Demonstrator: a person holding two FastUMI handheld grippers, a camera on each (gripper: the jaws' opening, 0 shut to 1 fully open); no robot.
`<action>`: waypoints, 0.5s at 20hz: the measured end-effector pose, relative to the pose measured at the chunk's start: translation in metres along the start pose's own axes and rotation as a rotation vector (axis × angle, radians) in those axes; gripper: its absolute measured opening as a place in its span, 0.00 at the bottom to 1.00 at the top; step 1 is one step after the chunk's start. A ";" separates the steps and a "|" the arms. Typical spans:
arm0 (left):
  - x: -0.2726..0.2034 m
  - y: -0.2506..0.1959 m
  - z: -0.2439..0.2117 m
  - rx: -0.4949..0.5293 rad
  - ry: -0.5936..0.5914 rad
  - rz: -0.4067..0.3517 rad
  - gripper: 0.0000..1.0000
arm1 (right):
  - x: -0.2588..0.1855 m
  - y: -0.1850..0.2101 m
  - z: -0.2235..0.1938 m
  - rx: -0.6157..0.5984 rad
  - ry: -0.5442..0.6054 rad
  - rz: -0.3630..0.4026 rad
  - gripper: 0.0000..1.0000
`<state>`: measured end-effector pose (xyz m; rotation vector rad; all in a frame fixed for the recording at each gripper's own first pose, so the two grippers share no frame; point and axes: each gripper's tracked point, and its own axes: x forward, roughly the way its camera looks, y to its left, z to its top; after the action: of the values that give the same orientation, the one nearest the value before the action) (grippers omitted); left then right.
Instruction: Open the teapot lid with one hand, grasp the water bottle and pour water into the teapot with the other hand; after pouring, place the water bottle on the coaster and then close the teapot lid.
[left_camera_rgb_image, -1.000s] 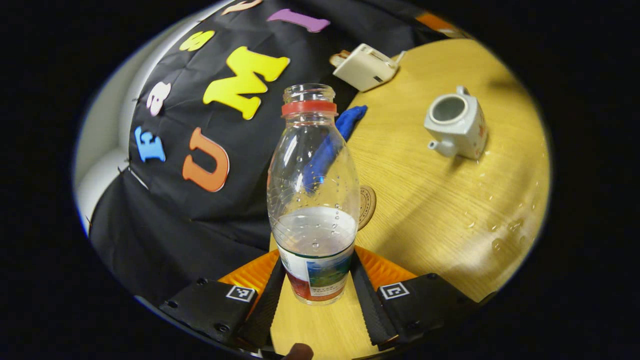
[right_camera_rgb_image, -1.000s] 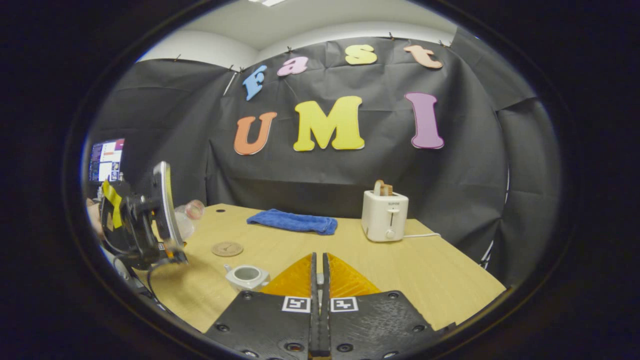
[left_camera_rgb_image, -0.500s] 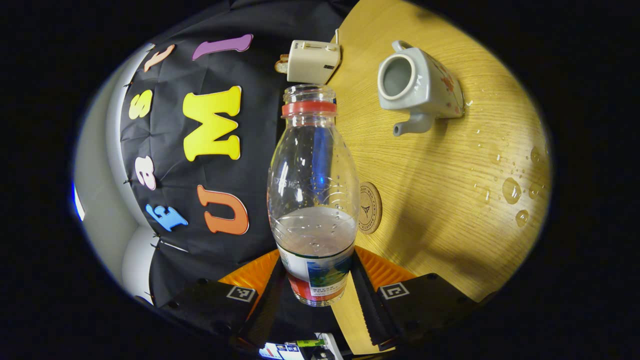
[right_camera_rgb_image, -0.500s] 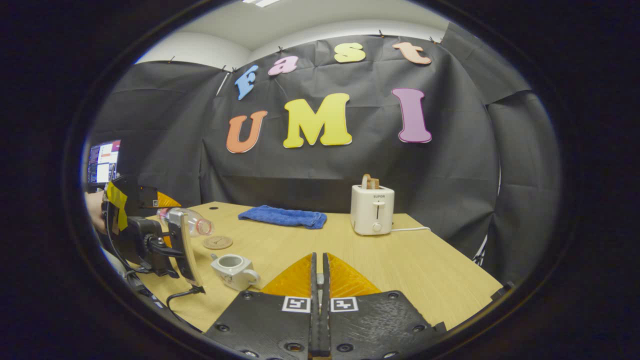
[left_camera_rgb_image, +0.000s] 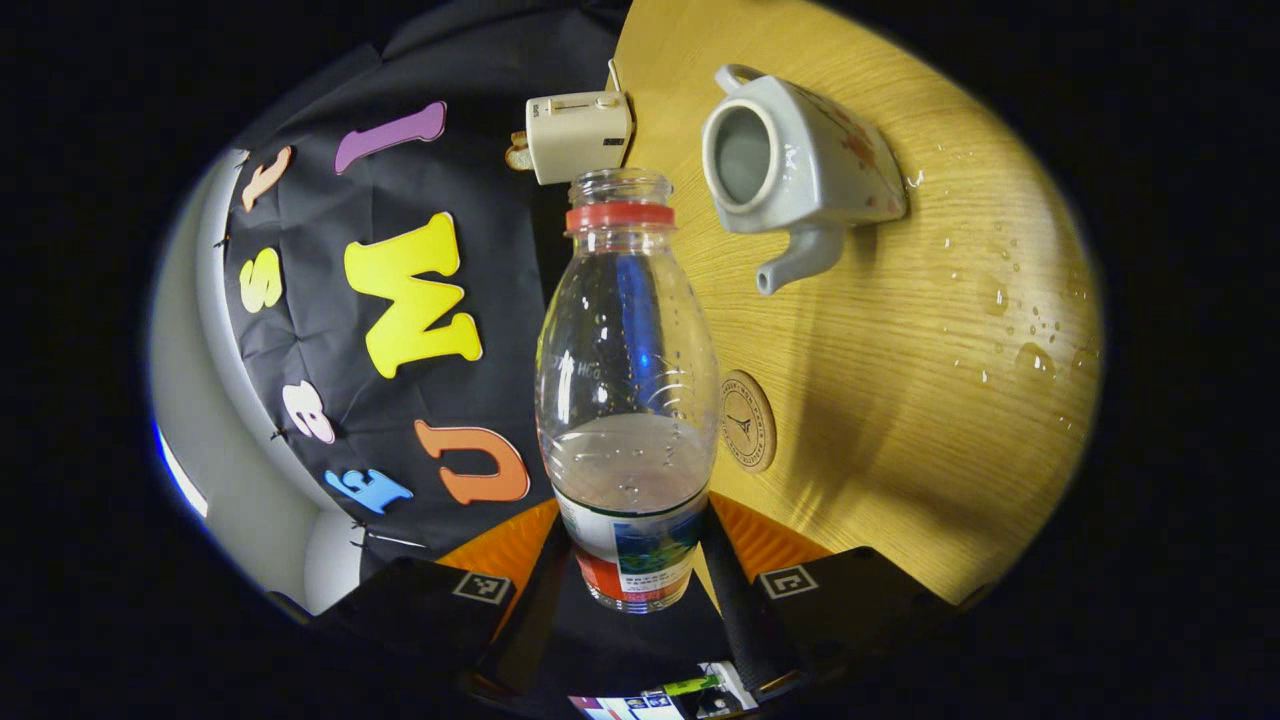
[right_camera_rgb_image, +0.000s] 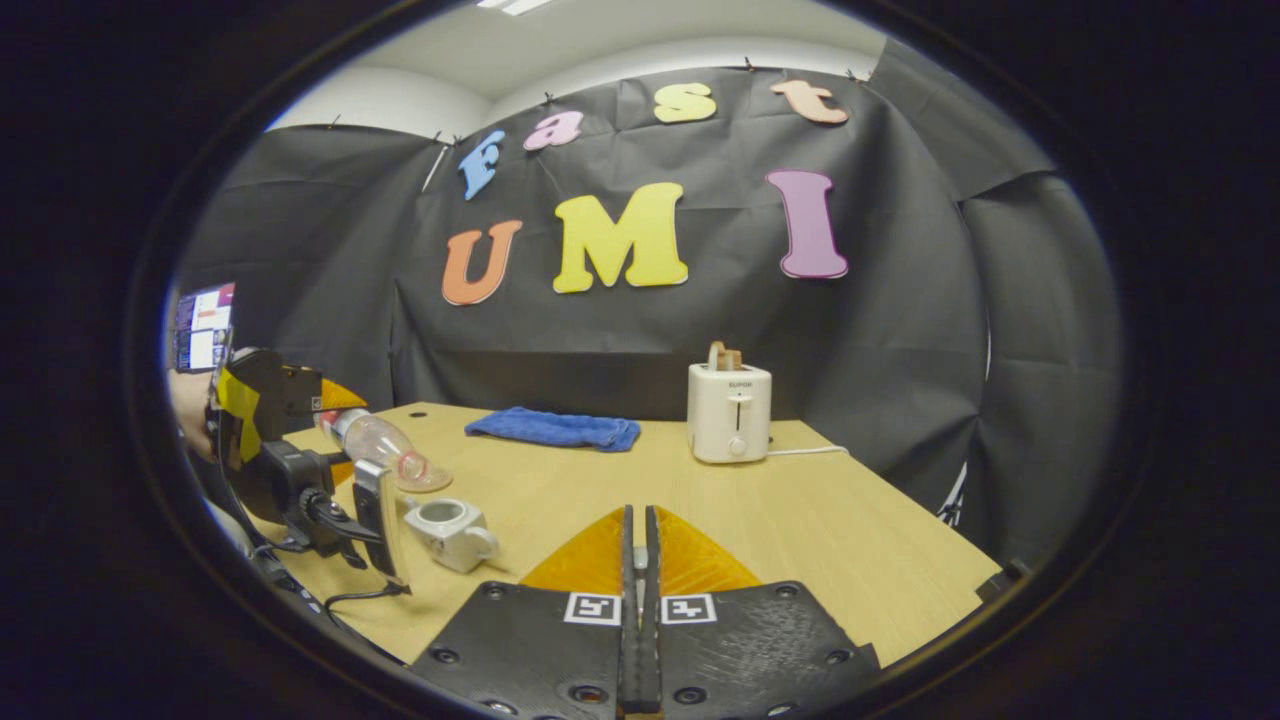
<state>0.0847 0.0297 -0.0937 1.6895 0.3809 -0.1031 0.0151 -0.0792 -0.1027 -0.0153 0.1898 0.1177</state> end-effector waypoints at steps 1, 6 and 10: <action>0.000 0.003 -0.001 0.013 0.003 0.002 0.75 | 0.000 0.000 0.001 0.001 -0.001 0.000 0.00; 0.001 0.010 0.001 0.074 0.001 0.019 0.75 | -0.002 -0.003 -0.002 0.009 0.000 0.000 0.00; -0.002 0.016 0.004 0.132 -0.002 0.037 0.75 | -0.004 -0.004 -0.003 0.012 0.000 -0.001 0.00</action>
<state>0.0880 0.0241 -0.0780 1.8257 0.3469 -0.1046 0.0109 -0.0837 -0.1044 -0.0035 0.1903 0.1157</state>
